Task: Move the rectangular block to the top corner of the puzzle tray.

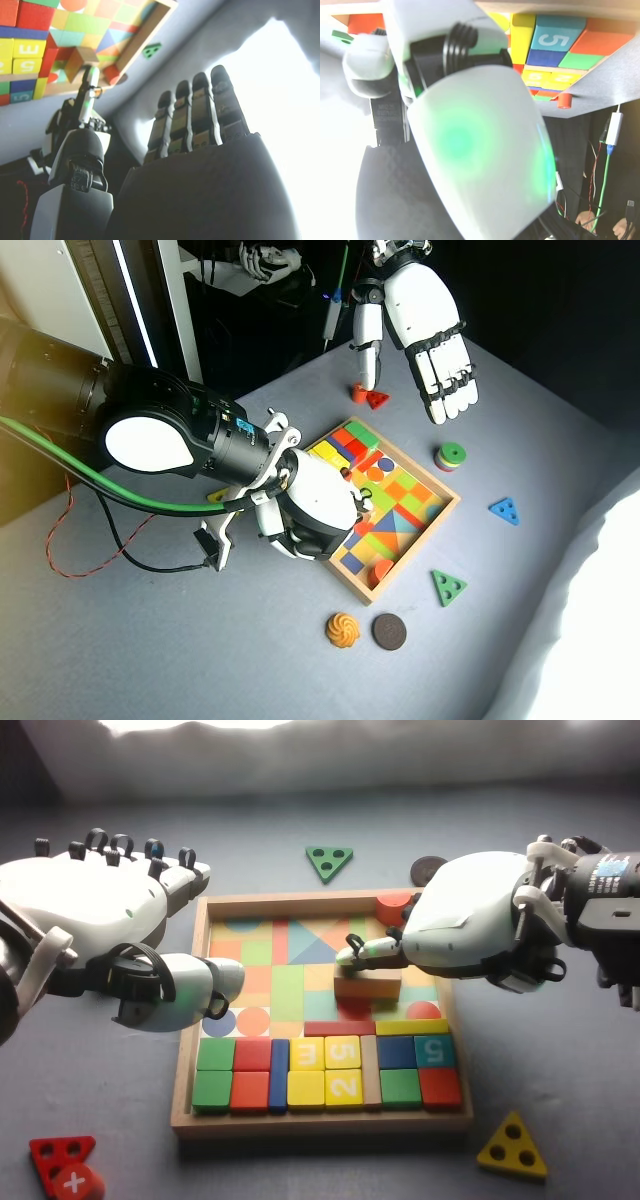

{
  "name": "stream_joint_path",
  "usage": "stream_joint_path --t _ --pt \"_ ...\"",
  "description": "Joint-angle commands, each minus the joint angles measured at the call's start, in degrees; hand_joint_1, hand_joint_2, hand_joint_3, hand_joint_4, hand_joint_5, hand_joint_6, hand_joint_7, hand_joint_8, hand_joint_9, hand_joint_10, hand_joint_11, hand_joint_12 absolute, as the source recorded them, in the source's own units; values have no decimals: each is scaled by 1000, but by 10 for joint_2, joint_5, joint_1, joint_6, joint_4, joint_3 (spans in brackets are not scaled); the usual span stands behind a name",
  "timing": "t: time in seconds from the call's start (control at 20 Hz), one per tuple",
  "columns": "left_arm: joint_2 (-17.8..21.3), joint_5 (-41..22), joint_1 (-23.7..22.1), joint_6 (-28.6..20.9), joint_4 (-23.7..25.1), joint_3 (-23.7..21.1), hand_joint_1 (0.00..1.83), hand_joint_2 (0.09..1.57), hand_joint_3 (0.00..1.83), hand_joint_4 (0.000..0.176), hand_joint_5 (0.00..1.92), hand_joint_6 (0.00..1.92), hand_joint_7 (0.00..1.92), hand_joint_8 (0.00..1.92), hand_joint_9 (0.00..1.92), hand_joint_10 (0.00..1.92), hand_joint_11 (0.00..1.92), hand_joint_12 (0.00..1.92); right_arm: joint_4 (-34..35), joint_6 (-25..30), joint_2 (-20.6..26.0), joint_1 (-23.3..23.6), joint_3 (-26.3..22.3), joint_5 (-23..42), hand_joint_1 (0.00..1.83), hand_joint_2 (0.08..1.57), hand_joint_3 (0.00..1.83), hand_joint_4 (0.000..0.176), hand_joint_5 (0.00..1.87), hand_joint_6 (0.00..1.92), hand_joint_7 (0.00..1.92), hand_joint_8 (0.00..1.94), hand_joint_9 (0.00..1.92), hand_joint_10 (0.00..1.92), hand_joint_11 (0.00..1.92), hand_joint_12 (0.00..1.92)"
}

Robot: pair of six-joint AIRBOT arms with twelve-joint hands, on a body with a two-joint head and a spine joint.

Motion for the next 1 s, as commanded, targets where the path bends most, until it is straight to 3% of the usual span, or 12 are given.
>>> stream_joint_path --t 0.0,0.05,0.1,0.15,0.2,0.4,0.45,0.5,0.55,0.6,0.65,0.95 --pt "4 -11 -3 1 39 -1 0 1364 0 0 9 0 38 1 16 1 2 3 -4 -9 10 0 -1 40 1831 953 519 0 87 3 1270 1941 1352 1921 1283 1921" --pt "4 -11 -3 1 39 -1 0 1364 0 0 7 1 43 4 22 4 6 3 -4 -16 11 -1 -1 40 1831 856 530 0 98 3 1204 1941 1272 1921 831 1721" --pt "4 -11 -3 1 39 -1 0 1363 0 0 29 9 60 9 36 8 23 12 -4 -23 13 -5 -1 40 1831 862 504 0 78 0 1182 1941 1271 1921 694 1698" --pt "4 -11 -3 1 39 -2 0 1361 0 0 18 3 42 1 18 1 5 4 -4 -25 14 -6 -1 40 1831 961 518 0 73 0 1186 1941 1286 1921 1081 1876" --pt "4 -11 -3 1 39 -2 0 1362 0 0 15 2 38 0 14 0 0 2 -4 -26 14 -7 0 43 1831 1007 452 0 73 0 1221 1941 1307 1921 1179 1912" --pt "4 -11 -3 1 39 -3 0 1364 0 0 30 4 58 4 33 4 12 10 -4 -31 11 -7 8 55 1831 995 421 0 90 3 1281 1941 1357 1921 1292 1921" --pt "4 -11 -3 1 39 -4 0 1366 1 0 31 4 57 3 34 4 12 10 -4 -31 8 -6 13 55 1831 1011 432 0 72 6 1241 1941 1323 1921 1201 1921" --pt "4 -11 -3 -1 39 -4 0 1367 2 0 43 8 71 8 48 9 24 17 -4 -31 0 -6 25 55 1831 896 479 0 67 5 1158 1941 1275 1921 791 1741" --pt "4 -11 -3 -1 38 -4 0 1373 4 0 50 10 78 10 58 12 33 22 -4 -32 -3 -6 31 55 1831 859 488 0 96 14 1120 1941 1233 1921 733 1670" --pt "4 -11 -3 -1 38 -4 0 1375 4 0 37 3 57 1 41 4 7 13 -4 -33 -7 -5 38 55 1831 922 505 0 95 10 1169 1941 1258 1921 1114 1871" --pt "4 -11 -3 -1 38 -4 0 1377 5 0 39 4 49 0 30 0 1 11 -4 -37 -10 -4 45 55 1831 937 501 0 78 7 1222 1941 1297 1921 1253 1911" --pt "4 -11 -3 -1 38 -4 0 1366 0 0 96 7 73 8 10 0 0 0 -3 -68 -30 5 72 60 1831 939 464 0 90 3 1347 1941 1372 1921 1254 1921"
